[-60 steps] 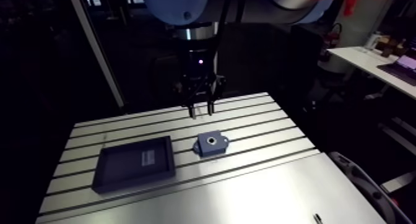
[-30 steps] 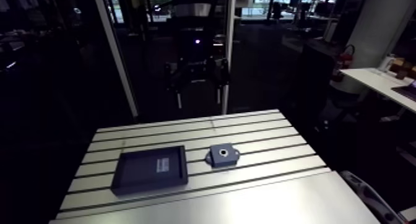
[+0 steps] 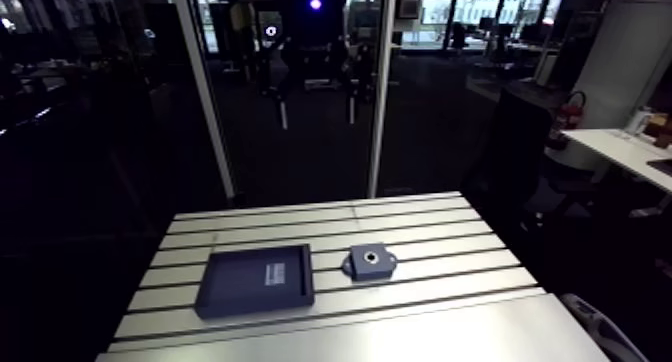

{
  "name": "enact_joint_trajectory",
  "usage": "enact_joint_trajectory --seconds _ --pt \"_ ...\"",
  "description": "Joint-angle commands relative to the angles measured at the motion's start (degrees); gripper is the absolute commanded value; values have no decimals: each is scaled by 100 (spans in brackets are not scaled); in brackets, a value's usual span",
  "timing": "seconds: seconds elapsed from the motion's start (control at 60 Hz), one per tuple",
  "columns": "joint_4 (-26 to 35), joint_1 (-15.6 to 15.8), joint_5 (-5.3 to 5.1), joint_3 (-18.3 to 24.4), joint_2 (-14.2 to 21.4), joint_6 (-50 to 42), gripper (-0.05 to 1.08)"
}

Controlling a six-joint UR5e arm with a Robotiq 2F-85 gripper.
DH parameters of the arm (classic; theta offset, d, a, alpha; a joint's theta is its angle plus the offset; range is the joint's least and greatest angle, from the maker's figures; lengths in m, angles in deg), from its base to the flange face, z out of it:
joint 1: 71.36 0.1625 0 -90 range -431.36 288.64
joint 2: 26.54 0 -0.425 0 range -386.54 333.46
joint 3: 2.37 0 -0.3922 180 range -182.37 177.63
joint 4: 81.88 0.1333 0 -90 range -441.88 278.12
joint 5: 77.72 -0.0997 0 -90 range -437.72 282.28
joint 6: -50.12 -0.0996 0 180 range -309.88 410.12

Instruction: Pick up the bearing and press it into the housing until flush.

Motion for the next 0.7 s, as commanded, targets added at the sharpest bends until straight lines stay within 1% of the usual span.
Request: enact_joint_trajectory --seconds 0.017,0.083,0.367,0.417,0.433,0.45,0.467,0.483,0.517,0.7 --pt "74 10 -12 220 14 -5 1" --pt "67 2 -12 204 13 -3 1" --pt "74 -33 -90 261 30 -20 1" --pt "74 -43 -140 264 30 -21 1" --pt "74 -43 -140 264 30 -21 1" --pt "74 -43 -173 264 38 -28 1" --pt "74 -43 -173 264 38 -28 1" --pt "74 -51 -201 264 54 -29 1" --pt "74 -52 -212 264 64 -30 1" --pt "66 -52 -214 264 67 -30 1"
